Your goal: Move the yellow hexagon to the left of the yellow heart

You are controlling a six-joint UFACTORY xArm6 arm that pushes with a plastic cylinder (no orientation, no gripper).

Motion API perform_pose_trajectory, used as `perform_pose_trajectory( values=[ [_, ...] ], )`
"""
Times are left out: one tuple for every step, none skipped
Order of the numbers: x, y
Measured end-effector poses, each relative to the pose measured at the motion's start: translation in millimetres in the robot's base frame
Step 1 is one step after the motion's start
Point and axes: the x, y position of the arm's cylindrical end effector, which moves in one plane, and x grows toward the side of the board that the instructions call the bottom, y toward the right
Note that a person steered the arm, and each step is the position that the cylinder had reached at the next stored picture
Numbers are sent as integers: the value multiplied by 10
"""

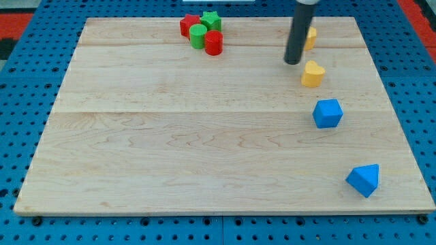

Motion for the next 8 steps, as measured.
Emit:
perform_pose_trajectory(
  values=[
    [246, 267],
    [124, 440],
    [83, 613],
    [398, 800],
    [177, 623],
    [-414, 443],
    [-875, 461],
    [-768, 747]
  ],
)
